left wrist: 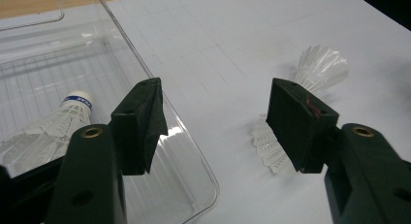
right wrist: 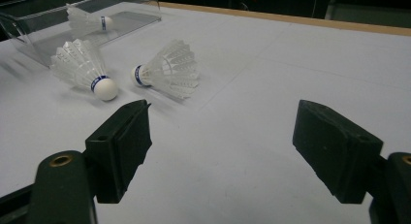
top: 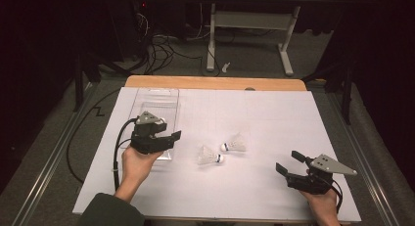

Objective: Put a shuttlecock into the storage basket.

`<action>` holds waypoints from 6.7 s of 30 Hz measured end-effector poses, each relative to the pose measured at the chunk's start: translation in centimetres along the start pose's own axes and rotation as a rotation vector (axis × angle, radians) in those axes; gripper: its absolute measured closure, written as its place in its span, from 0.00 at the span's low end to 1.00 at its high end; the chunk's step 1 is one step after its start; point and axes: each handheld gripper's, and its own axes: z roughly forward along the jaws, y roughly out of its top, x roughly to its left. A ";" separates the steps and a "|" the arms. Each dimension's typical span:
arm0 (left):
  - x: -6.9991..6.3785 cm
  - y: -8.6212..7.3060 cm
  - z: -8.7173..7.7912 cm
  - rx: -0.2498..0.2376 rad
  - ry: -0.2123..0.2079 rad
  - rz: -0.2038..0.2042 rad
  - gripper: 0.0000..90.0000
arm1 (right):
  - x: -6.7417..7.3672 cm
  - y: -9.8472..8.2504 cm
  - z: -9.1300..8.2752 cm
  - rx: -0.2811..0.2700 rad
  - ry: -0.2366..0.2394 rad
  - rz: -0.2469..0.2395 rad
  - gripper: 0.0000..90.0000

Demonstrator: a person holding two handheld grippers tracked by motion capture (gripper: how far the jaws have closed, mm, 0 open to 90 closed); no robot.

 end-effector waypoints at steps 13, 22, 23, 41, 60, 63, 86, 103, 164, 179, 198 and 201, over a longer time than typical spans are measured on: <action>0.1 -1.0 -0.7 -0.027 0.001 -0.009 0.43 | 0.0 0.0 0.0 -0.001 -0.002 0.005 0.24; 0.1 -1.8 -1.1 -0.041 0.004 -0.012 0.43 | 0.0 0.0 0.0 -0.002 -0.002 0.006 0.24; 0.0 -1.9 -1.2 -0.042 0.004 -0.011 0.43 | 0.0 0.0 0.0 -0.001 -0.002 0.007 0.24; -0.1 -3.4 -1.6 -0.043 -0.001 -0.021 0.43 | 0.1 0.0 0.0 0.001 0.001 0.003 0.24; -1.3 -4.3 -1.0 -0.042 -0.029 -0.005 0.43 | 0.1 0.0 -0.2 -0.009 -0.001 0.001 0.24; -1.5 -4.2 -0.8 -0.038 -0.035 0.002 0.43 | 0.1 0.0 -0.2 -0.011 -0.002 0.002 0.24; -3.1 -3.1 1.1 0.006 -0.086 0.038 0.44 | 0.1 0.0 -0.2 -0.008 0.001 0.001 0.24; -5.0 -2.4 2.9 0.061 -0.099 0.099 0.44 | 0.1 0.0 -0.2 -0.011 0.000 0.001 0.24; -6.5 -0.9 8.6 0.362 -0.180 0.087 0.71 | 0.0 0.0 -0.3 -0.016 0.005 -0.001 0.24; -6.9 -0.9 9.0 0.392 -0.201 0.107 0.83 | 0.1 0.0 -0.3 -0.015 0.007 -0.002 0.24; -7.3 -0.8 8.9 0.398 -0.241 0.137 0.99 | 0.1 0.0 -0.3 -0.016 0.008 -0.002 0.24; -7.3 -0.8 8.9 0.398 -0.243 0.141 0.99 | 0.1 0.1 -0.3 -0.016 0.008 -0.001 0.24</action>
